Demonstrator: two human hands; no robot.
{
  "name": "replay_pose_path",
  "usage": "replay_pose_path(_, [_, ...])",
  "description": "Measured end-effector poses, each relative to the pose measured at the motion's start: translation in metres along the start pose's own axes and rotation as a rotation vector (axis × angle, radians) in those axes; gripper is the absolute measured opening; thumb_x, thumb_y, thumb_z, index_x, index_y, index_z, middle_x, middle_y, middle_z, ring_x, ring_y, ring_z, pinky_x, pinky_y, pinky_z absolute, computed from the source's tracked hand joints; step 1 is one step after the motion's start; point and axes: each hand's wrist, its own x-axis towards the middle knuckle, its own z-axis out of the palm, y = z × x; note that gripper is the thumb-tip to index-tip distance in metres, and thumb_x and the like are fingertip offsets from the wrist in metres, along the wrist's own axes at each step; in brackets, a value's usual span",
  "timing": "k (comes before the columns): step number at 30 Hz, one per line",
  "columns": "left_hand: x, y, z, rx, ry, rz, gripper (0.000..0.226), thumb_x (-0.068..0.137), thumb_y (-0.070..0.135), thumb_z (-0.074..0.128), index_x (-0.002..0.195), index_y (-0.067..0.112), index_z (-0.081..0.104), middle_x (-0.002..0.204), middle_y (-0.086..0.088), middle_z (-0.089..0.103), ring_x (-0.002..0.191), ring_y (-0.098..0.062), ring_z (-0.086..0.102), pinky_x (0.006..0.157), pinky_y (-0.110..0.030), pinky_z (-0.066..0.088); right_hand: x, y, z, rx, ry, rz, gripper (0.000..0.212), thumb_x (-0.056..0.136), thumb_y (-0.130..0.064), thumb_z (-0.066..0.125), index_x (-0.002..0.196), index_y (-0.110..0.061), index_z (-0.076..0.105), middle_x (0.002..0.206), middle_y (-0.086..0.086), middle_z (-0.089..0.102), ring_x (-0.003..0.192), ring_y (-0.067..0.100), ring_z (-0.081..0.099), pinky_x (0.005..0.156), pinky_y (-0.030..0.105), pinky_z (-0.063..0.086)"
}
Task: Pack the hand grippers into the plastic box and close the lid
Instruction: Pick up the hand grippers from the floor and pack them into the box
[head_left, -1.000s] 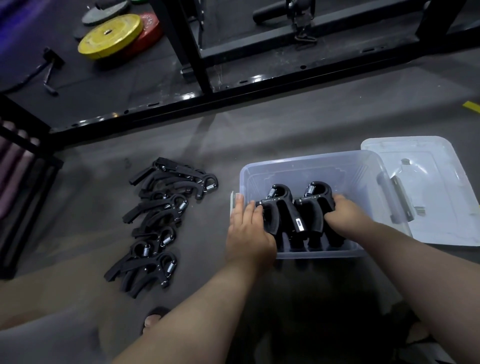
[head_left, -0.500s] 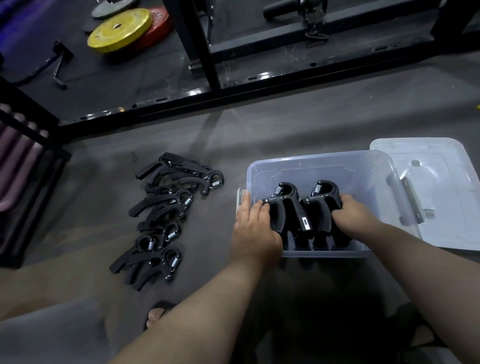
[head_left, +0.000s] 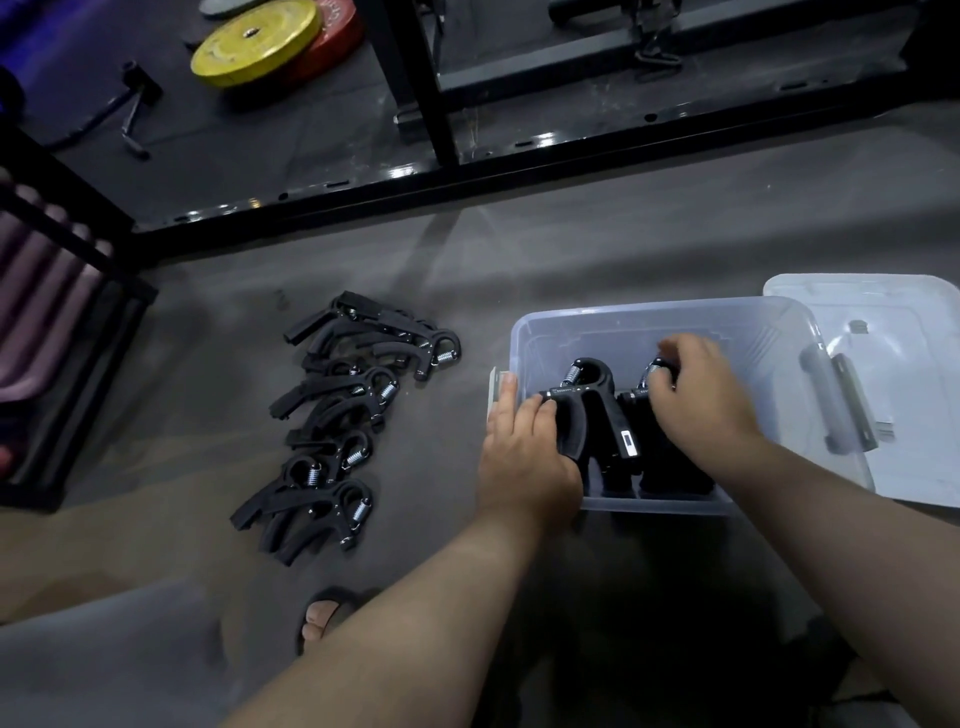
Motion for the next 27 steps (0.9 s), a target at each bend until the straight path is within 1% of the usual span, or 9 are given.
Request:
replay_pose_path(4, [0.000,-0.002,0.002,-0.055,0.058,-0.004,0.067,0.070,0.020,0.030,0.132,0.007,0.052,0.143,-0.005,0.049,0.149,-0.025,0.014,0.114,-0.047,0.031,-0.008,-0.032,0.018,0.064,-0.026,-0.255,0.037,0.090,-0.009,0.051,0.126,-0.009,0.059,0.128,0.007,0.058,0.122,0.023,0.052,0.107,0.035,0.038])
replay_pose_path(6, [-0.001,-0.002,0.004,-0.105,0.068,-0.016,0.062,0.074,0.018,0.033,0.133,0.006,0.048,0.141,-0.005,0.048,0.149,-0.026,0.013,0.117,-0.043,0.026,-0.010,-0.045,0.027,0.063,-0.063,-0.314,0.042,0.091,-0.010,0.052,0.133,-0.009,0.055,0.136,0.007,0.055,0.128,0.023,0.049,0.111,0.035,0.034])
replay_pose_path(9, [-0.003,-0.004,0.008,-0.134,0.150,0.042,0.057,0.075,0.017,0.039,0.129,0.001,0.049,0.130,-0.013,0.052,0.140,-0.035,0.031,0.118,-0.043,0.022,-0.011,-0.057,0.038,0.043,-0.175,-0.358,0.050,0.094,-0.014,0.050,0.144,-0.010,0.045,0.151,0.002,0.043,0.139,0.018,0.038,0.117,0.033,0.028])
replay_pose_path(11, [-0.003,-0.007,0.007,-0.226,0.241,0.025,0.052,0.077,0.018,0.041,0.124,-0.002,0.050,0.124,-0.017,0.052,0.124,-0.034,0.043,0.113,-0.041,0.029,-0.011,-0.065,0.043,0.058,-0.217,-0.396,0.052,0.096,-0.016,0.049,0.147,-0.012,0.041,0.155,0.000,0.037,0.144,0.014,0.031,0.120,0.031,0.023])
replay_pose_path(14, [-0.001,-0.017,-0.005,-0.499,0.407,-0.228,0.044,0.080,0.021,0.042,0.117,0.000,0.052,0.119,-0.014,0.048,0.109,-0.025,0.046,0.102,-0.028,0.033,-0.008,-0.088,0.052,0.116,-0.228,-0.453,0.052,0.098,-0.017,0.048,0.149,-0.012,0.039,0.157,0.001,0.034,0.146,0.013,0.026,0.120,0.028,0.017])
replay_pose_path(17, [-0.010,-0.053,-0.005,-0.436,0.520,-0.464,0.044,0.079,0.028,0.041,0.112,0.003,0.056,0.111,-0.012,0.053,0.104,-0.025,0.047,0.095,-0.029,0.031,-0.006,-0.105,0.072,0.013,-0.325,-0.450,0.055,0.102,-0.029,0.041,0.152,-0.012,0.030,0.162,0.004,0.020,0.151,0.017,0.011,0.122,0.032,0.009])
replay_pose_path(21, [-0.046,-0.116,0.003,-0.184,0.244,-0.578,0.048,0.076,0.027,0.040,0.115,0.006,0.058,0.116,-0.014,0.053,0.107,-0.032,0.049,0.097,-0.037,0.035,-0.018,-0.105,0.095,-0.266,-0.387,-0.404,0.065,0.099,-0.038,0.042,0.156,-0.016,0.019,0.164,0.001,-0.013,0.149,0.019,-0.019,0.121,0.041,0.000])
replay_pose_path(25, [-0.069,-0.172,0.006,-0.052,0.068,-0.779,0.056,0.061,0.026,0.033,0.098,0.001,0.066,0.103,-0.024,0.059,0.087,-0.047,0.059,0.079,-0.050,0.049,-0.019,-0.115,0.102,-0.197,-0.263,-0.366,0.061,0.095,-0.026,0.048,0.151,-0.009,0.032,0.165,0.006,0.001,0.151,0.022,-0.010,0.123,0.043,0.005])
replay_pose_path(27, [-0.069,-0.188,-0.002,-0.027,-0.049,-0.915,0.059,0.065,0.024,0.035,0.115,0.005,0.060,0.123,-0.021,0.050,0.109,-0.044,0.050,0.094,-0.048,0.039,-0.018,-0.120,0.105,-0.150,-0.232,-0.330,0.058,0.094,-0.022,0.047,0.150,-0.008,0.035,0.164,0.005,0.008,0.152,0.021,-0.006,0.123,0.044,0.007])
